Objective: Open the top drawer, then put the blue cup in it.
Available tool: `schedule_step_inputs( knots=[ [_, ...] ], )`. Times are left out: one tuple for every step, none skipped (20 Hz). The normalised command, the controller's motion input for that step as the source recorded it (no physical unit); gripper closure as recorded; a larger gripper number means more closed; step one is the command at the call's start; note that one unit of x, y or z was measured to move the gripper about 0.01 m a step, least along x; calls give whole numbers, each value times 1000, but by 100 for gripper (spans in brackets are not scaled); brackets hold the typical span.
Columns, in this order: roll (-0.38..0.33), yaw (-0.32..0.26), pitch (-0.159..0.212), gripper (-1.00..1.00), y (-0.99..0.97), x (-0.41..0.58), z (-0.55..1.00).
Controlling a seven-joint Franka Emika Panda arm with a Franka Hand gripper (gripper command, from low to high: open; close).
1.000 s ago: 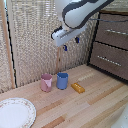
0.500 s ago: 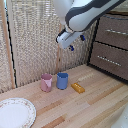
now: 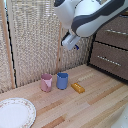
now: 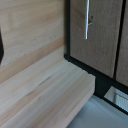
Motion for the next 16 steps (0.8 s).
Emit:
schedule_step_inputs(
  knots=[
    [-375,123,-78,-100,-209,-140,-54],
    [-375,121,-75,-100,-209,-137,-54],
    [-375,120,-72,-100,-209,-137,-51],
    [-375,114,-60,-100,-211,-140,-51],
    [-375,108,-54,-100,-214,-131,-51],
    [-375,105,-52,-100,-220,-126,-49],
    [-375,92,-51,-100,-311,-109,-34],
    [-375,90,-58,-100,-337,-103,-17],
    [-374,91,-74,-100,-380,-63,0],
    [-356,91,-80,-100,-403,-40,0],
    [-334,85,-76,-100,-443,-43,0],
    [-332,57,-61,-100,-514,-71,0],
    [-330,46,-52,-100,-543,-80,0],
    [-318,35,-45,-100,-583,-86,23],
    [-309,34,-40,-100,-597,-71,29],
    [-285,0,-10,-100,-694,-54,46]
  ],
)
